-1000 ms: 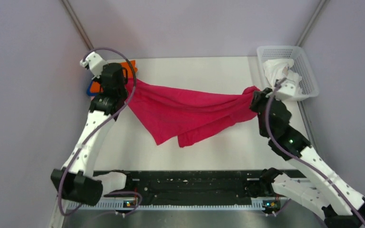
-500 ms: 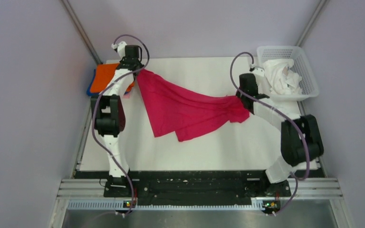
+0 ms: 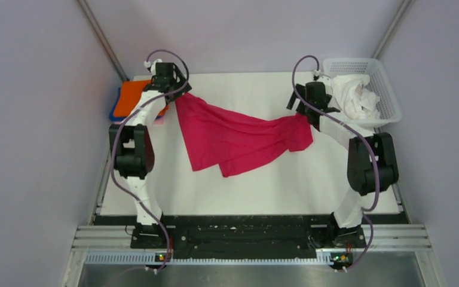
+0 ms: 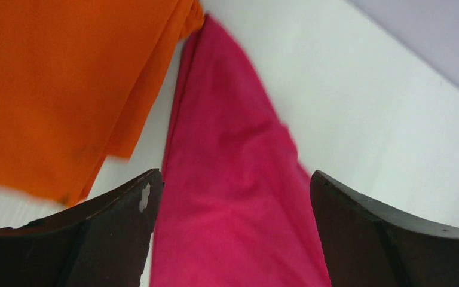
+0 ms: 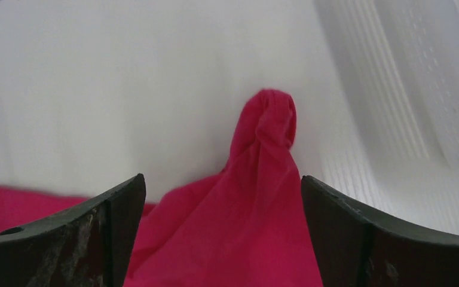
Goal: Fold and stack the t-shirts
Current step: Flatten out the tshirt
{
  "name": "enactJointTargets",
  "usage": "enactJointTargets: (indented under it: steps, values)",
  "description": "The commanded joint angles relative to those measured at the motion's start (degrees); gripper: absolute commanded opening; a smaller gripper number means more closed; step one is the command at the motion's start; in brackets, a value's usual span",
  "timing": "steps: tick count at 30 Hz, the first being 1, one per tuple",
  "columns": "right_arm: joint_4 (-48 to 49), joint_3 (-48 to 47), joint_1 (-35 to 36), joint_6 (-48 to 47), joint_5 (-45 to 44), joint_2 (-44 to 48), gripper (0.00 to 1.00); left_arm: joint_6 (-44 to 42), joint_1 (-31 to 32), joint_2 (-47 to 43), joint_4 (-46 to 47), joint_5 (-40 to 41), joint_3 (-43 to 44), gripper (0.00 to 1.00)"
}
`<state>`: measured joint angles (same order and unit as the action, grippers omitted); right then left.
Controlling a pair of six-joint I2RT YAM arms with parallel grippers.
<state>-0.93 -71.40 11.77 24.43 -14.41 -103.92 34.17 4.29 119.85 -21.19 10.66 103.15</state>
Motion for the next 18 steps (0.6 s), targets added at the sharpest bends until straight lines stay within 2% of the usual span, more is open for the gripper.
enactJointTargets:
  steps: [1,5,10,14,18]
  values:
    - [-0.7,9.7,-0.1,0.5,0.7,14.3,0.99,1.1,1.6,-20.2,-0.6,-3.6,-15.4,0.97]
    - [-5.4,18.1,-0.5,4.8,-0.6,23.3,0.99,2.8,5.0,-32.1,-6.0,-2.5,-30.8,0.97]
    - [-6.2,24.3,-1.0,10.2,-4.6,28.6,0.99,7.9,8.9,-40.6,-14.2,-3.2,-42.9,0.97]
    - [-4.7,26.8,-1.1,13.4,-5.1,29.2,0.97,11.4,12.3,-42.4,-12.0,-6.1,-49.9,0.97]
    - [-4.7,27.3,-1.1,14.7,-4.5,27.9,0.93,14.6,14.1,-39.1,-11.8,-5.1,-51.3,0.9]
